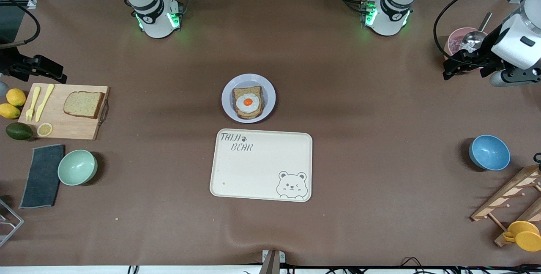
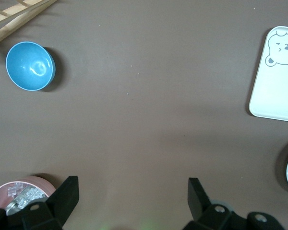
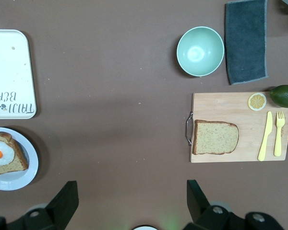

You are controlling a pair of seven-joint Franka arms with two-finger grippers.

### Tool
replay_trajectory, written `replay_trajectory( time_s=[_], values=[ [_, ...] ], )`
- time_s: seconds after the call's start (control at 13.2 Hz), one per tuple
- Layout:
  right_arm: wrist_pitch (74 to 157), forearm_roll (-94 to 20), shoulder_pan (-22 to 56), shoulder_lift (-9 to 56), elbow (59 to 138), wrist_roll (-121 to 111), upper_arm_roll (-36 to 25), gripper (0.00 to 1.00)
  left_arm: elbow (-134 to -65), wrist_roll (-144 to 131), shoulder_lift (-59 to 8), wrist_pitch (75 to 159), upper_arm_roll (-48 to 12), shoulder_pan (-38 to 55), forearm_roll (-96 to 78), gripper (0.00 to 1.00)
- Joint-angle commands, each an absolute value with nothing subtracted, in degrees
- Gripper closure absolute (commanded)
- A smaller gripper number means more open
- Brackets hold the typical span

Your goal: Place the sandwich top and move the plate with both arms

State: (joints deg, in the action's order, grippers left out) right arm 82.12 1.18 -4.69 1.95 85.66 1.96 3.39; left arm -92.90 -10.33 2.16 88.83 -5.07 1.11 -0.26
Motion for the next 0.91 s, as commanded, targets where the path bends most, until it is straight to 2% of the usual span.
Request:
replay_trajectory(
  time_s=[0.0, 0.15, 0.3, 0.6, 0.83],
  values=[
    [81.2, 1.8, -2.6, 3.9, 84.7, 2.1, 3.2, 0.00, -87.9, -10.1, -1.3, 86.1, -4.7, 1.6, -0.4, 0.00],
    [81.6, 2.8, 0.8, 8.0, 84.3, 2.5, 2.9, 0.00, -87.9, -10.1, -1.3, 86.2, -4.7, 1.3, -0.7, 0.00],
    [82.1, 2.5, -0.5, 8.7, 83.7, 2.4, 2.7, 0.00, -88.6, -9.8, -1.3, 86.0, -4.7, 1.3, -0.6, 0.00],
    [83.5, 2.7, -10.0, 8.9, 83.8, 1.9, 2.7, 0.00, -89.8, -10.1, -0.8, 86.0, -4.9, 1.3, -0.9, 0.00],
    [83.9, 2.5, -18.2, 12.6, 84.5, 0.2, 2.7, 0.00, -91.1, -10.1, -0.3, 86.2, -5.1, 1.3, -1.2, 0.00]
  ],
)
